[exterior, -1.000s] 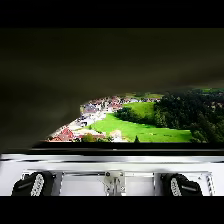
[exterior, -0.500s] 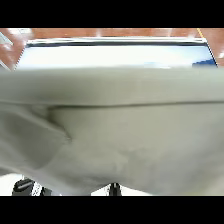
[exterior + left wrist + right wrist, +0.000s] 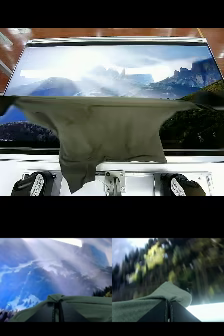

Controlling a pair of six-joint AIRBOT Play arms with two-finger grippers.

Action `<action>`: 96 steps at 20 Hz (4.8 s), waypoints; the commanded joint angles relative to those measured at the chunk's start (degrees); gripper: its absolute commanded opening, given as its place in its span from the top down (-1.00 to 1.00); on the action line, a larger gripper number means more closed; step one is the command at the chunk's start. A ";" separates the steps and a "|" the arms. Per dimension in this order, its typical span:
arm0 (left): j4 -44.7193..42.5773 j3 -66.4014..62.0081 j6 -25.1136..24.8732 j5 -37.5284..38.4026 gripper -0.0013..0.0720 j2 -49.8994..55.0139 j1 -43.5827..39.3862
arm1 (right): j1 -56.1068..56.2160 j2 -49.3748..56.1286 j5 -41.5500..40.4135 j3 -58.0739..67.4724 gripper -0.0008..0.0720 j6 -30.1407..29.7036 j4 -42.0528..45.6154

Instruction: Fold the shirts.

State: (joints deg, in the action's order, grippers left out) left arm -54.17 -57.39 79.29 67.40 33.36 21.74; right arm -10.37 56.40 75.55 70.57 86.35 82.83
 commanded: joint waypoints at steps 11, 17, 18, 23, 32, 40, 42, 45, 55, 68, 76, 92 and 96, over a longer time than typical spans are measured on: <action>16.92 11.58 -31.74 -41.13 0.85 36.30 -7.85 | 16.13 30.71 -63.69 -4.87 0.83 2.19 -1.99; 16.92 11.56 -31.65 -39.69 0.85 41.55 -10.64 | 15.72 33.35 -53.00 -4.85 0.83 12.37 -1.95; 16.90 11.45 -31.50 -39.01 0.85 41.03 -10.27 | 15.72 33.09 -51.47 -4.85 0.83 12.39 -1.68; 14.69 10.10 -22.60 -20.55 0.85 40.35 -6.03 | 15.08 31.54 -32.96 -4.87 0.83 15.28 -2.01; -3.50 9.44 -0.74 -14.71 -0.11 42.95 -6.29 | 15.08 31.71 -22.91 -4.96 0.23 15.13 -1.05; -13.60 -0.85 0.33 13.75 -0.32 34.56 4.44 | 11.47 18.01 2.93 -0.83 -0.81 8.07 24.55; -16.09 8.68 0.28 15.72 -0.81 28.63 8.26 | 3.48 15.13 4.39 -4.81 -0.81 3.78 14.78; -11.87 26.56 -3.82 14.10 -0.87 22.40 12.63 | -8.17 12.68 3.26 -13.22 -0.82 -3.87 -4.94; -6.91 32.63 -4.26 4.07 -0.85 33.09 3.58 | -11.91 12.66 0.02 -19.04 -0.82 -6.67 -13.53; 3.91 33.40 -4.24 -1.33 0.70 36.52 -7.48 | -11.91 12.68 -2.21 -19.04 -0.82 -3.63 -13.29; 6.82 30.93 -9.68 8.02 0.85 34.69 -7.43 | -12.44 12.72 -0.35 -31.63 -0.82 -7.85 -9.16; 6.69 28.52 -13.97 9.84 0.85 33.09 -7.41 | -3.69 12.09 -14.08 -39.15 0.83 -3.78 -22.60; 6.64 18.88 -14.93 9.86 0.85 29.18 -6.40 | -2.49 8.37 -15.43 -32.30 0.83 -7.17 -29.18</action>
State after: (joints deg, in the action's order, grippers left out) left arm -47.42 -32.97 65.21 77.21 64.58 14.61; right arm -14.11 66.59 61.30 34.52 81.01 58.33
